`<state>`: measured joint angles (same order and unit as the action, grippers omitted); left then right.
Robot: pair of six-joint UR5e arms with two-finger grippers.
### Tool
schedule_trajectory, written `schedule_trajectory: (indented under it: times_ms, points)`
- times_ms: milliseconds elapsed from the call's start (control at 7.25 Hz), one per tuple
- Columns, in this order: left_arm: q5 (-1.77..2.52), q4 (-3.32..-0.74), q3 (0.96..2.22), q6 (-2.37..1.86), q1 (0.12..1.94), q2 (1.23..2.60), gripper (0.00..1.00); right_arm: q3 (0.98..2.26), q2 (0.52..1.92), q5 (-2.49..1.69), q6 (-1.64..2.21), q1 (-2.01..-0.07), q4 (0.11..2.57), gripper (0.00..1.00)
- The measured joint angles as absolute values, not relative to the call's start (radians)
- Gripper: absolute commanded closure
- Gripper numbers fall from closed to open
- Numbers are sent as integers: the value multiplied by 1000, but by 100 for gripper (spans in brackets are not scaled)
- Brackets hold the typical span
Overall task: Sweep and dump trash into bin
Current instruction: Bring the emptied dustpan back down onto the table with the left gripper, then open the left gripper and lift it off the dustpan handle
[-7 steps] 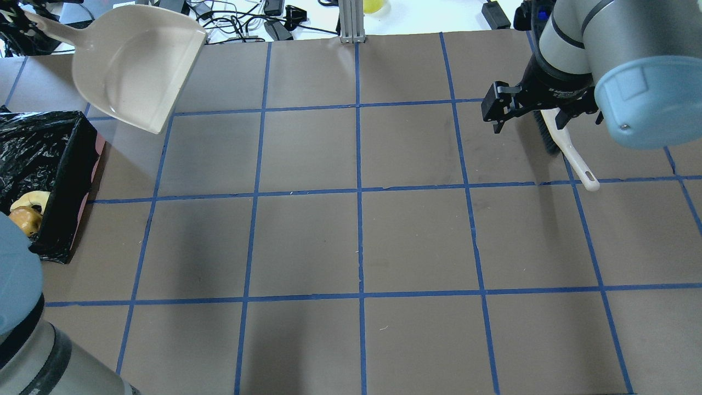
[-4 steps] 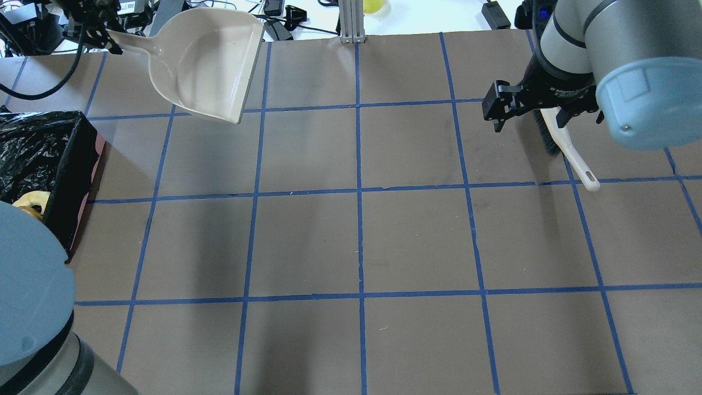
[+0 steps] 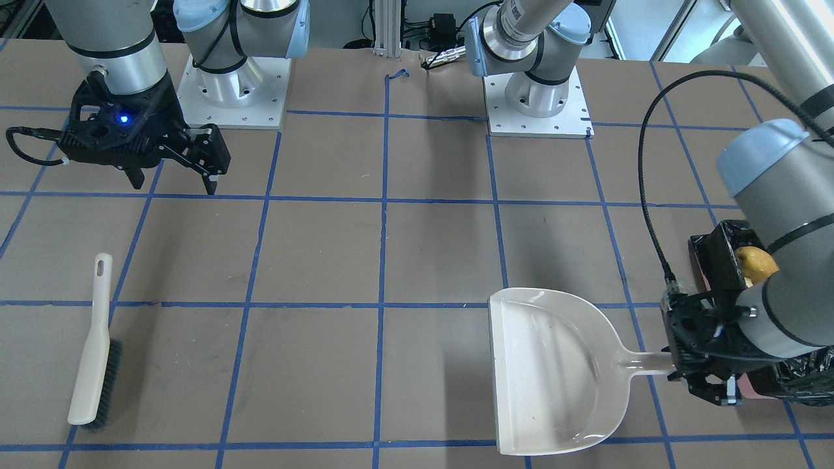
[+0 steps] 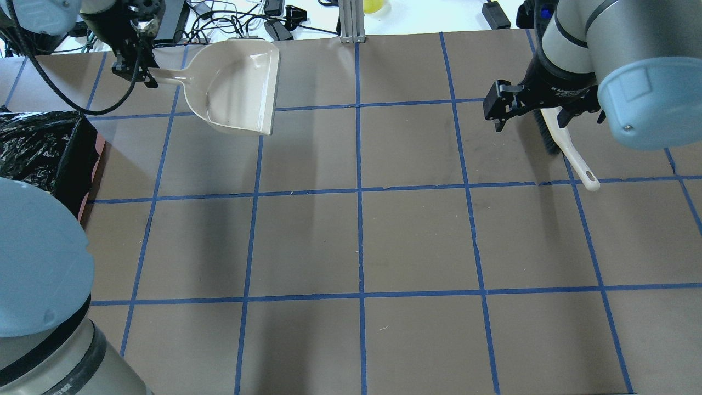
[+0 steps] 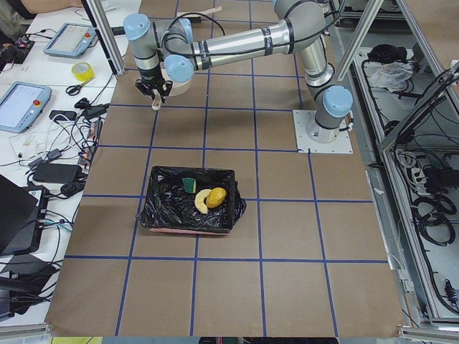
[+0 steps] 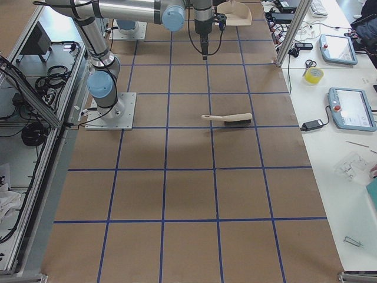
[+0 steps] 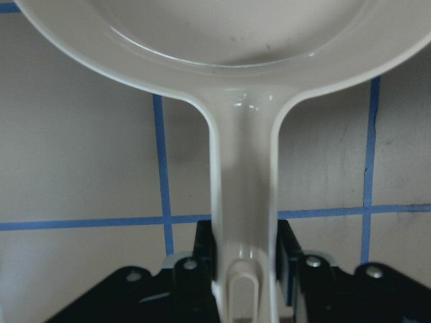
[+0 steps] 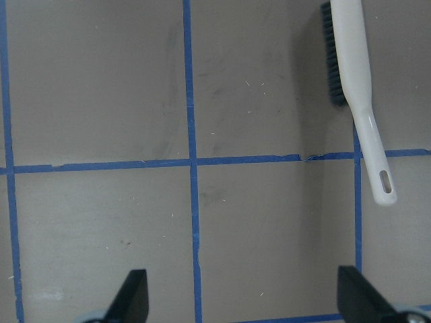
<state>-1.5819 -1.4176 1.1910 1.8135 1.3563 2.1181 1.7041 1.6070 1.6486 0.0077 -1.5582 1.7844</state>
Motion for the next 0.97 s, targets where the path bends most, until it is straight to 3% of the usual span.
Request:
schedule_trajectory:
  times_ms: [414,966]
  points:
    - [-1602,-1264,1326,1848,1373,2146,100,1703,1611,1646,9,-1558,1784,0]
    - [-1658,-1248,1357,1852,1411,2150,100,1705,1619,1512,-2,-1561,1768,0]
